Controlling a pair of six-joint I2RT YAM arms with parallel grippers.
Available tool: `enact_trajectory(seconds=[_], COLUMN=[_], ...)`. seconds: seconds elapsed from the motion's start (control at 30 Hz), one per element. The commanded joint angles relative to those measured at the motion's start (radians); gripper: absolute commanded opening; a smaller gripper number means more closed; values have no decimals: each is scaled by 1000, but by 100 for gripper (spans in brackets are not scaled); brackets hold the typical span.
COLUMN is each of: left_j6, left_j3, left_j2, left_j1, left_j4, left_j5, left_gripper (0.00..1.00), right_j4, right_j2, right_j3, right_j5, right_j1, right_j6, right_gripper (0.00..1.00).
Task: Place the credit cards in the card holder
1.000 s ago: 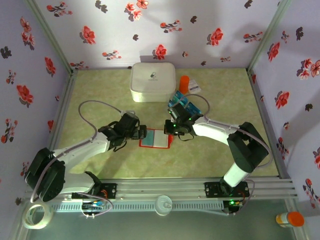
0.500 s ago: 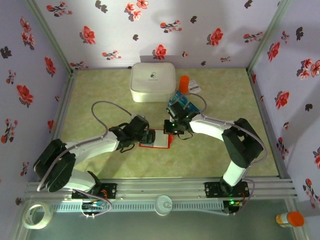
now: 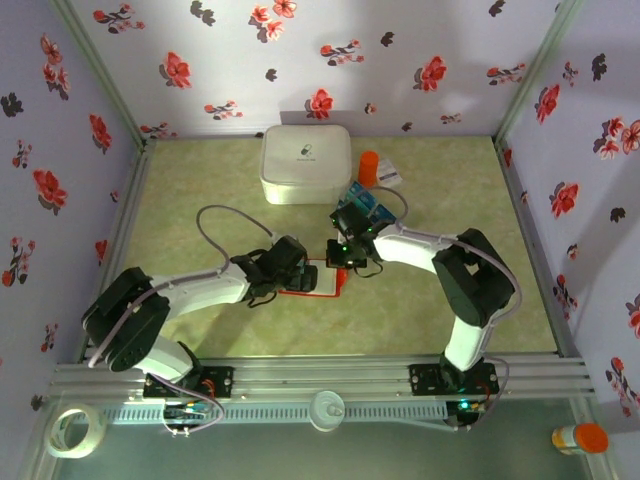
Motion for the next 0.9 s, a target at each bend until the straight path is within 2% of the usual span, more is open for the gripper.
enact_trajectory(seconds=[0.0, 0.37, 0.87], left_j6=[-16, -18, -22], left_j3=[2, -7, -42], left_j2=[16, 32, 52], left_j1=[-9, -12, -23], left_j4=[21, 40, 64], left_j5=[-5, -6, -5], left_gripper=[100, 100, 100], right_j4=[-30, -4, 30], right_j2=[36, 80, 93], right_j3=[37, 42, 38], right_j5=[-16, -107, -112], right_j1=[-7, 20, 36], right_j6=[-27, -16, 16], right_gripper=[5, 4, 4])
